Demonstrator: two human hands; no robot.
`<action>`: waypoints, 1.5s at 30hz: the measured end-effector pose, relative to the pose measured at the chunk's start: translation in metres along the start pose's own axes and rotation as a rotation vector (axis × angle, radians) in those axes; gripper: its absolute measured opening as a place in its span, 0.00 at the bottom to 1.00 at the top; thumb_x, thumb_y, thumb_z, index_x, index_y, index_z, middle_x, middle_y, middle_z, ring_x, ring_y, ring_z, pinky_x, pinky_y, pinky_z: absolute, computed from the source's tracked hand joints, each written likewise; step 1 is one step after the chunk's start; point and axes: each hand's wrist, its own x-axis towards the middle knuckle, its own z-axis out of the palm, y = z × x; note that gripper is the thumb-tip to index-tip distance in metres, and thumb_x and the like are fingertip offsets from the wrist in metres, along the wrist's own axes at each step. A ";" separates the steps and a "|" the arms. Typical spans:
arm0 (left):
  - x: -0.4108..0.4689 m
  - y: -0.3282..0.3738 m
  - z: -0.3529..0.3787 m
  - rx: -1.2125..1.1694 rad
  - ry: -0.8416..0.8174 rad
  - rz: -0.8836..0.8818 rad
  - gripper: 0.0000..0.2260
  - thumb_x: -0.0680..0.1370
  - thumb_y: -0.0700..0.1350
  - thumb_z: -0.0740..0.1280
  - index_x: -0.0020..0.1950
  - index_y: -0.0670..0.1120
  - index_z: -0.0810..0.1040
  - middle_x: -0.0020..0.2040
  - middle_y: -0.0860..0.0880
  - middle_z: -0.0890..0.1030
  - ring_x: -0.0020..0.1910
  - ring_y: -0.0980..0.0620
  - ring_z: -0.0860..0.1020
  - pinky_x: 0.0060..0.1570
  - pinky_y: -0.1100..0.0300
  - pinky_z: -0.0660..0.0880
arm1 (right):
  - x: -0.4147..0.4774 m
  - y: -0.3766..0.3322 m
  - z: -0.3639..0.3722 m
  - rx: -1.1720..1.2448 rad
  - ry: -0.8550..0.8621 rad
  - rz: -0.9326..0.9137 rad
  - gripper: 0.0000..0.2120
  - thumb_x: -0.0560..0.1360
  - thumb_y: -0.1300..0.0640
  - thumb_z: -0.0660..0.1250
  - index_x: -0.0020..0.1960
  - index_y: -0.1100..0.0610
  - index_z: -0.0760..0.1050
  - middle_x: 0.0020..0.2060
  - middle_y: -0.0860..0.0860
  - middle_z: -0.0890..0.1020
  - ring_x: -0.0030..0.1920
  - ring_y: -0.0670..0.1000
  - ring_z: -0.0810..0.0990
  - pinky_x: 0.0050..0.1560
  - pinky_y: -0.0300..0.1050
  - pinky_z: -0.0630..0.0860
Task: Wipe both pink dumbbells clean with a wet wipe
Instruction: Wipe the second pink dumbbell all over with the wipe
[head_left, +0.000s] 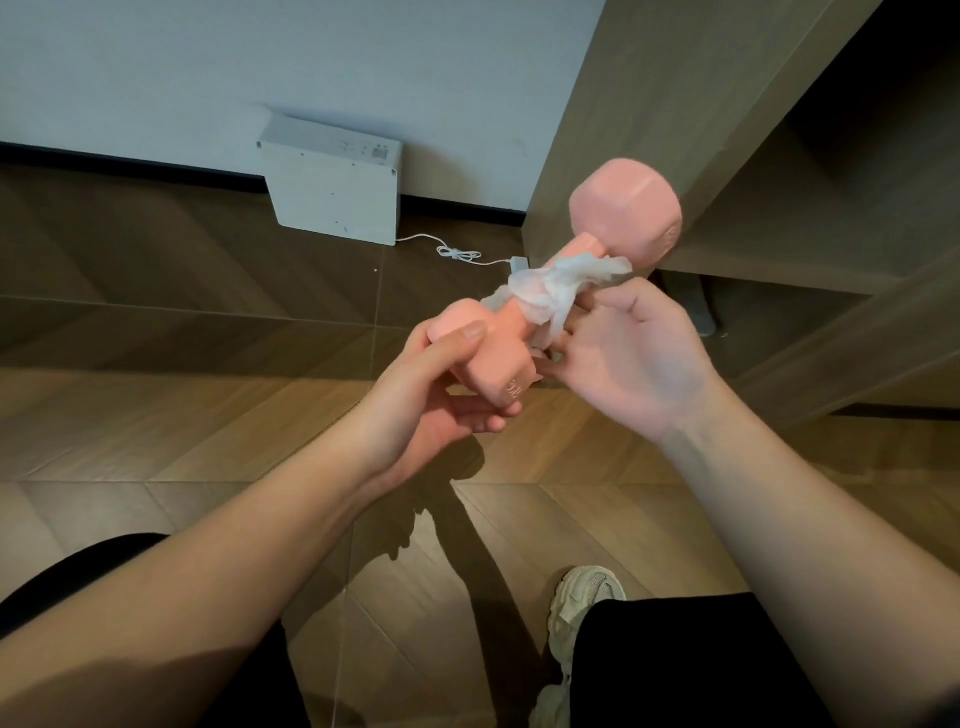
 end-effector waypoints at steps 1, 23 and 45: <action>0.000 0.001 0.000 -0.022 -0.005 -0.005 0.29 0.72 0.50 0.68 0.71 0.45 0.66 0.54 0.36 0.79 0.41 0.41 0.81 0.36 0.56 0.78 | 0.001 0.000 0.000 0.039 -0.002 0.000 0.20 0.79 0.57 0.54 0.70 0.56 0.67 0.63 0.57 0.78 0.58 0.57 0.80 0.56 0.54 0.76; -0.007 0.003 -0.005 0.426 0.028 0.260 0.25 0.71 0.47 0.68 0.66 0.54 0.65 0.57 0.53 0.75 0.49 0.56 0.81 0.41 0.58 0.81 | 0.008 0.036 0.024 -0.286 0.220 -0.040 0.26 0.68 0.53 0.70 0.66 0.53 0.72 0.60 0.52 0.79 0.62 0.54 0.75 0.70 0.63 0.67; -0.009 -0.010 -0.003 1.198 0.133 0.792 0.37 0.71 0.49 0.75 0.72 0.47 0.57 0.67 0.45 0.65 0.65 0.52 0.70 0.59 0.53 0.75 | 0.010 0.040 0.026 0.023 0.151 -0.036 0.23 0.77 0.55 0.67 0.70 0.57 0.69 0.61 0.59 0.80 0.62 0.57 0.80 0.65 0.60 0.74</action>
